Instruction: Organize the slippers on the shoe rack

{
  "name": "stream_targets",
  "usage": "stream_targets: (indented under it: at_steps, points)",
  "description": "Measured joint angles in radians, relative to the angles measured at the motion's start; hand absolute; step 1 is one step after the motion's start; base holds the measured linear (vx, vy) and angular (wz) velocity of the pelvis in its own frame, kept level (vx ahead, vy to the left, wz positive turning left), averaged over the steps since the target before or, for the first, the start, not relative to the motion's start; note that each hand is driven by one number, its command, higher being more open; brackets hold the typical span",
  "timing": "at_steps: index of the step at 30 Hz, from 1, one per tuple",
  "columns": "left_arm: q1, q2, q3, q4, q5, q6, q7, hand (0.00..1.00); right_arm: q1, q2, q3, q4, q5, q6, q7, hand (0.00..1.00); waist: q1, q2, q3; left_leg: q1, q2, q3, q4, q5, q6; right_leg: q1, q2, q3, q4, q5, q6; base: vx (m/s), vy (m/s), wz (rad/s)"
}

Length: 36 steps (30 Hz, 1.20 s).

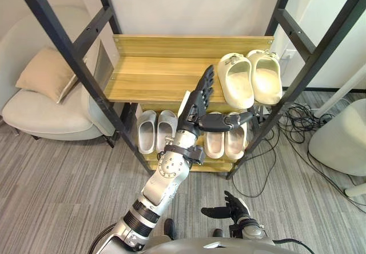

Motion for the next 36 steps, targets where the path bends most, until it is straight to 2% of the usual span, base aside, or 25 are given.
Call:
stream_targets:
  at_steps: [6,8,12,17,20,23,25,33,36]
  points:
    - [0.088,0.002,-0.086,-0.066,-0.148,-0.026,-0.120,1.00,-0.003,-0.005,0.015,0.023,0.003,0.000,0.000,1.00,0.015,0.010,-0.014,0.000,-0.005,-0.028,0.000,0.011,0.007,0.005,-0.004,-0.027,0.020,-0.016,0.003,-0.01,0.001,0.15]
    - [0.174,0.034,-0.122,-0.066,-0.210,-0.024,-0.189,1.00,-0.017,-0.002,0.017,0.042,0.003,0.001,0.003,1.00,0.018,0.014,-0.019,0.010,-0.008,-0.040,0.000,0.011,0.007,0.019,-0.003,-0.043,0.022,-0.023,0.004,0.01,-0.006,0.13]
    - [0.290,0.094,-0.155,-0.017,-0.248,-0.020,-0.253,1.00,-0.020,0.001,0.021,0.059,0.002,0.000,0.005,1.00,0.024,0.014,-0.026,0.025,-0.010,-0.059,0.000,0.011,0.007,0.041,-0.003,-0.062,0.024,-0.034,0.006,-0.01,-0.009,0.18]
    - [0.382,0.123,-0.144,0.268,-0.224,0.017,-0.301,1.00,-0.025,0.009,0.024,0.078,-0.002,-0.001,0.016,1.00,0.031,0.011,-0.027,0.031,-0.011,-0.079,0.000,0.012,0.005,0.057,-0.003,-0.083,0.022,-0.047,0.008,-0.02,0.000,0.11]
    - [0.400,0.135,-0.128,0.430,-0.123,0.032,-0.310,1.00,-0.025,0.014,0.019,0.078,-0.002,-0.002,0.016,1.00,0.035,0.000,-0.022,0.036,-0.013,-0.090,0.000,0.011,0.004,0.068,-0.004,-0.095,0.020,-0.049,0.010,0.01,-0.001,0.11]
    - [0.402,0.136,-0.082,0.560,-0.043,0.035,-0.314,1.00,-0.022,0.022,0.013,0.079,-0.002,-0.004,0.015,1.00,0.036,-0.014,-0.020,0.037,-0.017,-0.104,0.000,0.011,0.004,0.075,-0.006,-0.108,0.022,-0.054,0.011,0.02,-0.001,0.14]
    - [0.399,0.128,-0.013,0.655,0.023,0.035,-0.307,1.00,-0.022,0.026,0.012,0.079,-0.002,-0.007,0.015,1.00,0.037,-0.024,-0.014,0.045,-0.020,-0.105,0.000,0.009,0.003,0.087,-0.009,-0.110,0.021,-0.054,0.011,0.02,0.001,0.02]
    - [0.314,0.075,0.255,1.003,0.300,0.026,-0.161,1.00,-0.014,0.036,-0.079,0.080,-0.001,-0.011,0.015,1.00,0.035,-0.039,-0.004,0.058,-0.027,-0.094,0.000,-0.008,0.001,0.094,-0.014,-0.101,0.027,-0.071,0.018,0.01,0.002,-0.03]
    - [0.305,0.065,0.335,1.076,0.346,0.022,-0.123,1.00,-0.017,0.034,-0.110,0.088,-0.001,-0.011,0.015,1.00,0.034,-0.035,-0.001,0.071,-0.026,-0.069,0.000,-0.019,0.002,0.095,-0.014,-0.076,0.028,-0.072,0.018,0.03,0.007,-0.23]
